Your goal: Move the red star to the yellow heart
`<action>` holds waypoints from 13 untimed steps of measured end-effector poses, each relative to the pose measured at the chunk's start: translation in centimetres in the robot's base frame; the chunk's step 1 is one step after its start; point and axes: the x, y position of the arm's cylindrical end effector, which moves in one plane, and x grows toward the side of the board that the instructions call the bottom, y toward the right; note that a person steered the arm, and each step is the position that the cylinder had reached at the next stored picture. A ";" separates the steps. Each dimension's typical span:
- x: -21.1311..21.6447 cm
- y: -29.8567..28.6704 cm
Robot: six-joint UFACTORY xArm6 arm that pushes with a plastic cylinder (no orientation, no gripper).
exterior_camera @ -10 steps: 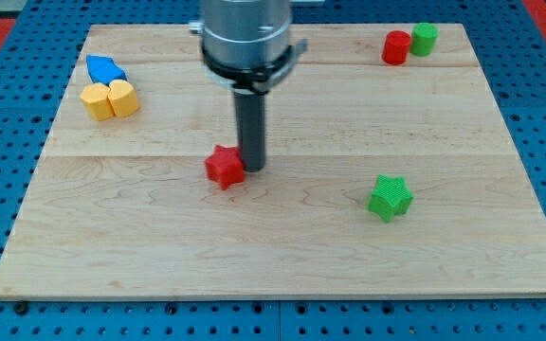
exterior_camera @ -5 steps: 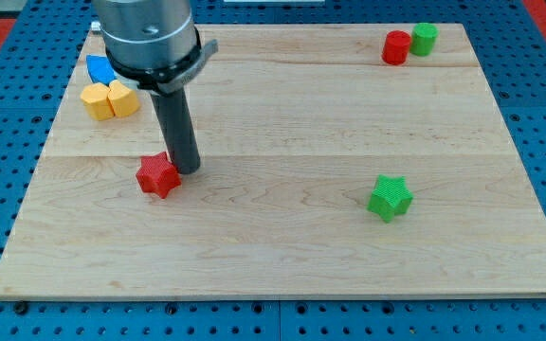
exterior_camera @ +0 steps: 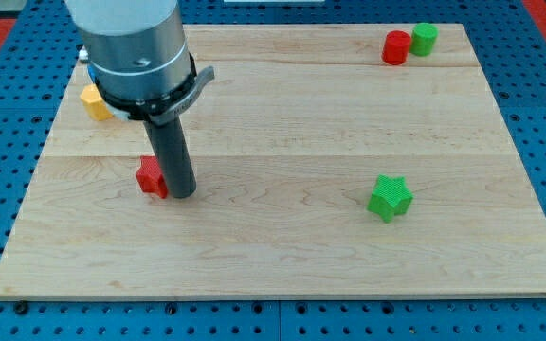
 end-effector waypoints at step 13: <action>0.7 -8.4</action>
